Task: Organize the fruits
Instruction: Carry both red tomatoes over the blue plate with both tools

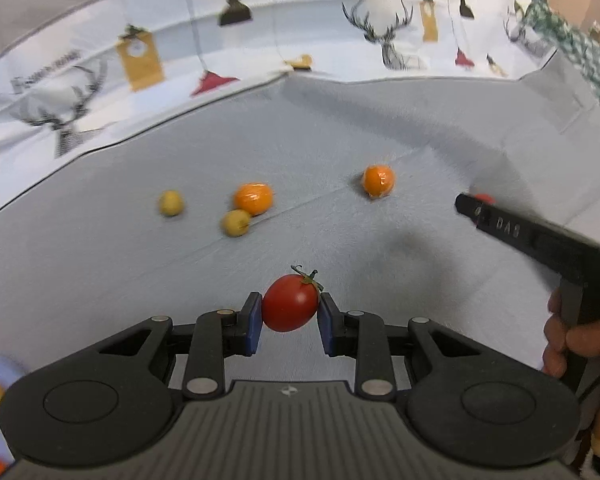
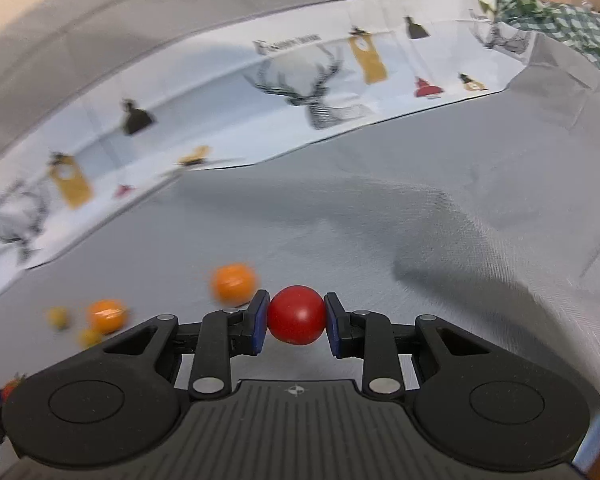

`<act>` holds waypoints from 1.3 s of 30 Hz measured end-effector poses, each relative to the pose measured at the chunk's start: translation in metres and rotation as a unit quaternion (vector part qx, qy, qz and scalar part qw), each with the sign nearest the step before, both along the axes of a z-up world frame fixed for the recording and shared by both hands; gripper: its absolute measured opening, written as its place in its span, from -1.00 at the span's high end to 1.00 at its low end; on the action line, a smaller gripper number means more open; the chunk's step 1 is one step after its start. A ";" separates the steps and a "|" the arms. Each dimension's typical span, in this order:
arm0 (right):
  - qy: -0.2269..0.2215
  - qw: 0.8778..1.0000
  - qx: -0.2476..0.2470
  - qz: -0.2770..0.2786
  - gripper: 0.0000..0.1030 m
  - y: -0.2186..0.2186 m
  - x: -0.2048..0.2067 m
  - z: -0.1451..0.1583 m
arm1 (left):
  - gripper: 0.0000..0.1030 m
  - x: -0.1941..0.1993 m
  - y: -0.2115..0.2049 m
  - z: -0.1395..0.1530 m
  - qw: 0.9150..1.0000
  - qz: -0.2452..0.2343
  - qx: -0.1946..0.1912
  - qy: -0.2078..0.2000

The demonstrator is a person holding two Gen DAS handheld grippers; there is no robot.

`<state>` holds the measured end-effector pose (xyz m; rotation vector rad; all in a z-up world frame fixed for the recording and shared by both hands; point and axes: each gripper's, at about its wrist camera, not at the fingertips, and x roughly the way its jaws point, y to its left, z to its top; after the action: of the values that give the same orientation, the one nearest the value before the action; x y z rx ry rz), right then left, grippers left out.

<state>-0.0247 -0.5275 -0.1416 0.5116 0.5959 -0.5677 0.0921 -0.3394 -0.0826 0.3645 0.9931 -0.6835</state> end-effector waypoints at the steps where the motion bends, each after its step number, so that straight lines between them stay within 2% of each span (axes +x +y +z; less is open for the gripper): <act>1: -0.002 1.000 0.007 0.011 0.40 0.009 -0.006 0.010 | 0.37 -0.007 0.013 0.012 1.000 0.004 -0.004 -0.001; 5: -0.013 0.996 0.050 0.077 0.40 0.056 -0.030 0.043 | 0.37 -0.043 0.072 0.051 1.000 0.021 0.004 -0.017; 9: -0.021 0.985 0.086 0.145 0.40 0.110 -0.056 0.069 | 0.37 -0.076 0.136 0.074 0.998 0.051 0.019 -0.023; 14: -0.028 0.971 0.089 0.219 0.40 0.181 -0.087 0.100 | 0.37 -0.109 0.209 0.087 0.995 0.096 0.029 -0.021; 20: -0.036 0.954 0.075 0.289 0.40 0.254 -0.115 0.133 | 0.37 -0.141 0.279 0.106 0.990 0.136 0.018 -0.043; 28: -0.040 0.935 0.056 0.347 0.40 0.325 -0.143 0.158 | 0.37 -0.172 0.337 0.122 0.981 0.176 0.003 -0.080; 34: -0.040 0.932 0.036 0.357 0.40 0.347 -0.152 0.168 | 0.37 -0.182 0.368 0.121 0.977 0.202 -0.016 -0.068; 39: -0.034 0.929 0.024 0.367 0.40 0.357 -0.155 0.170 | 0.37 -0.185 0.377 0.118 0.975 0.210 -0.027 -0.059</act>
<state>-0.1793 -0.1708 0.0288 0.3159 0.6827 0.1762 -0.0932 0.0373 0.0356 0.1368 0.8991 -0.2997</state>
